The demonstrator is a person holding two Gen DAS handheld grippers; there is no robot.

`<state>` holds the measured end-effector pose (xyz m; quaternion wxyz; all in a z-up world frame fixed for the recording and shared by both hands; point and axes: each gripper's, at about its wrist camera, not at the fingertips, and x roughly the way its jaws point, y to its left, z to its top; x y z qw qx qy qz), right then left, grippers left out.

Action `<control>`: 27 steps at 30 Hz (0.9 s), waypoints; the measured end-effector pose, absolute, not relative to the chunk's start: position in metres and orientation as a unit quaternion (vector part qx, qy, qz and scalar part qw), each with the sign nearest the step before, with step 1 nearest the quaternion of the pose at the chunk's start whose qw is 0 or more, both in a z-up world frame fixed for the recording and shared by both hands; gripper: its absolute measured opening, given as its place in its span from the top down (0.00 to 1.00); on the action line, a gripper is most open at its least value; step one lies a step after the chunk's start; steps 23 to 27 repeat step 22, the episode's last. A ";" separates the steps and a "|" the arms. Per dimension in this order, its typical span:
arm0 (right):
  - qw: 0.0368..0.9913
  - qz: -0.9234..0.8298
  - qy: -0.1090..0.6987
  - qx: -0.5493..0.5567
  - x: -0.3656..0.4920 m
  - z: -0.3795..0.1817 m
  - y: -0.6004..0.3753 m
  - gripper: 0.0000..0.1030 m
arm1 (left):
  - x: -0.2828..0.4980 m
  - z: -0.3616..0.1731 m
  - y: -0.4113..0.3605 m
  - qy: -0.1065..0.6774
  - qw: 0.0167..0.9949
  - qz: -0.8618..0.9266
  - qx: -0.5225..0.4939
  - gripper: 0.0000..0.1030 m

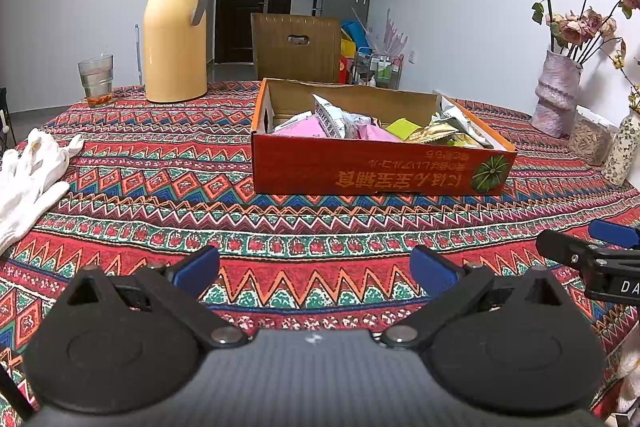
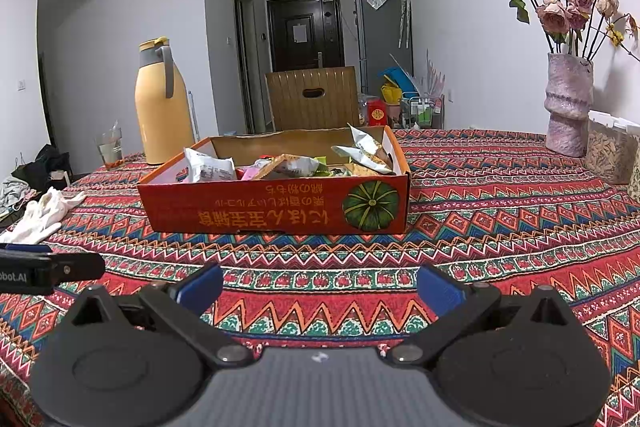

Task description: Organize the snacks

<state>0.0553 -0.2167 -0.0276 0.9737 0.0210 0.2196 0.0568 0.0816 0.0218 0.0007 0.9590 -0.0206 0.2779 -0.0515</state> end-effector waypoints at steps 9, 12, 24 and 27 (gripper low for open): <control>0.974 0.057 0.220 0.021 0.055 -0.028 -0.217 0.00 | 0.082 0.001 0.022 0.278 0.959 -0.052 -0.021 0.00; 0.974 0.057 0.220 0.021 0.055 -0.028 -0.217 0.00 | 0.081 0.001 0.022 0.277 0.959 -0.052 -0.020 0.00; 0.973 0.057 0.222 0.021 0.054 -0.032 -0.216 0.00 | 0.081 -0.001 0.017 0.279 0.959 -0.054 -0.019 0.00; 0.973 0.057 0.222 0.021 0.054 -0.032 -0.216 0.00 | 0.081 -0.001 0.017 0.279 0.959 -0.054 -0.019 0.00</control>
